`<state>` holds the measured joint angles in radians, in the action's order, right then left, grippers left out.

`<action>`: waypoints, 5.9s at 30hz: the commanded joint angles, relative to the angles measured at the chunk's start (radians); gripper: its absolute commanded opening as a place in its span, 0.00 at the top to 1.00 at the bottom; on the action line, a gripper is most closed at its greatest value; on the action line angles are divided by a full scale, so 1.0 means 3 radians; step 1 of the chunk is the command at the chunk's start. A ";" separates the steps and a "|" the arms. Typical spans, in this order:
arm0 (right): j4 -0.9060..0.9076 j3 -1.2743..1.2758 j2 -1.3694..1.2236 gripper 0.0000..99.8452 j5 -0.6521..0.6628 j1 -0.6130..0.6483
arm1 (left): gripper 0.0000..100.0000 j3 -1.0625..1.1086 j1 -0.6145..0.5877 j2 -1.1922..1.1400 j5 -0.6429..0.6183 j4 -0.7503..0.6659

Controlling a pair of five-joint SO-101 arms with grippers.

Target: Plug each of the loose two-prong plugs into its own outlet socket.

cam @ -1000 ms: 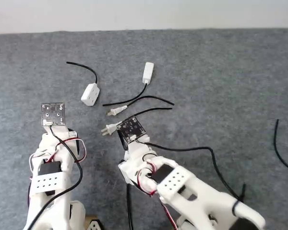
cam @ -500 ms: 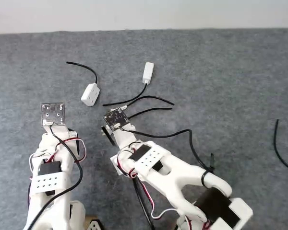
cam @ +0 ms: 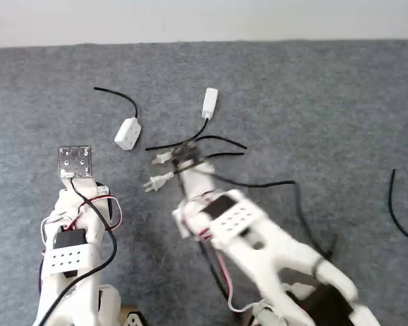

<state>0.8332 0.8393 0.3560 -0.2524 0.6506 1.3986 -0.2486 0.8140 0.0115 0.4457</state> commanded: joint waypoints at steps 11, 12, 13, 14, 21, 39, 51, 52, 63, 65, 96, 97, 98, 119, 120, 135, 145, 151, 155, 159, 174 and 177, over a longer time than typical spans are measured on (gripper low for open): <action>0.0074 0.0015 0.1066 0.99 0.0885 -0.3358 | 0.98 -0.0054 -0.0010 0.0041 -0.0010 -0.0087; 0.0013 0.0010 0.1071 0.99 0.0941 -0.3593 | 0.98 -0.0054 -0.0010 0.0036 -0.0010 -0.0087; -0.0059 0.0005 0.1051 0.99 0.0972 -0.3828 | 0.98 -0.0054 -0.0010 0.0031 -0.0010 -0.0087; -0.0136 0.0005 0.1041 0.99 0.0987 -0.4058 | 0.98 -0.0054 -0.0010 0.0031 -0.0010 -0.0082; -0.0852 0.0000 0.0575 0.99 0.1284 -0.5122 | 0.98 -0.0054 -0.0010 0.0026 -0.0010 -0.0072; -0.1204 -0.0348 -0.0407 0.76 0.2163 -0.5567 | 0.98 -0.0054 -0.0015 0.0031 -0.0010 -0.0066; -0.0248 -0.0972 -0.0238 0.69 0.2322 -0.5470 | 0.71 -0.0350 -0.0174 0.0020 -0.0026 0.0506; -0.0156 -0.0962 -0.0176 0.69 0.2322 -0.5460 | 0.71 -0.0350 -0.0169 0.0015 -0.0020 0.0506; 0.0366 0.0015 0.1690 0.69 0.2036 -0.5260 | 0.71 -0.0611 0.0087 0.0010 -0.0020 0.0742; 0.0586 0.0251 0.2110 0.69 0.2036 -0.5112 | 0.71 -0.0754 0.0189 0.0010 -0.0020 0.0885; 0.0284 0.2030 0.3092 0.82 0.1693 -0.4181 | 0.71 -0.3670 0.1115 -0.2828 0.0026 0.1299; 0.0284 0.2036 0.3092 0.82 0.1693 -0.4171 | 0.71 -0.3721 0.1115 -0.2900 0.0036 0.1299; 0.0284 0.2036 0.3092 0.82 0.1693 -0.4161 | 0.71 -0.3772 0.1115 -0.2951 0.0036 0.1299; 0.0279 0.2097 0.3092 0.82 0.1857 -0.4074 | 0.71 -0.4104 0.0675 -0.3943 0.0890 0.0696; 0.0279 0.2097 0.3092 0.82 0.1857 -0.4074 | 0.71 -0.4104 0.0685 -0.3964 0.0931 0.0696; 0.0269 0.2102 0.3092 0.82 0.1862 -0.4074 | 0.71 -0.4012 0.0726 -0.4000 0.2215 0.0721; 0.0274 0.2102 0.3092 0.82 0.1862 -0.4074 | 0.71 -0.4033 0.0798 -0.4025 0.2578 0.0854; 0.0279 0.2102 0.3092 0.82 0.1862 -0.4074 | 0.71 -0.4442 0.0793 -0.4363 0.2752 0.1146; 0.0279 0.2102 0.3092 0.82 0.1862 -0.4074 | 0.84 -0.4739 0.0803 -0.4603 0.2752 0.1299; 0.0279 0.2102 0.3092 0.82 0.1862 -0.4074 | 0.99 -0.4815 0.0854 -0.5028 0.2762 0.1100; 0.0269 0.2107 0.3092 0.82 0.1862 -0.4069 | 0.99 -0.4928 0.0982 -0.4076 0.2752 0.2286; 0.0269 0.2107 0.3092 0.82 0.1862 -0.4069 | 0.99 -0.4928 0.1105 -0.3805 0.2752 0.2578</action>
<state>0.9314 1.4791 1.2720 0.2923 -0.5785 -0.0529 0.0491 -0.4442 0.8309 1.1423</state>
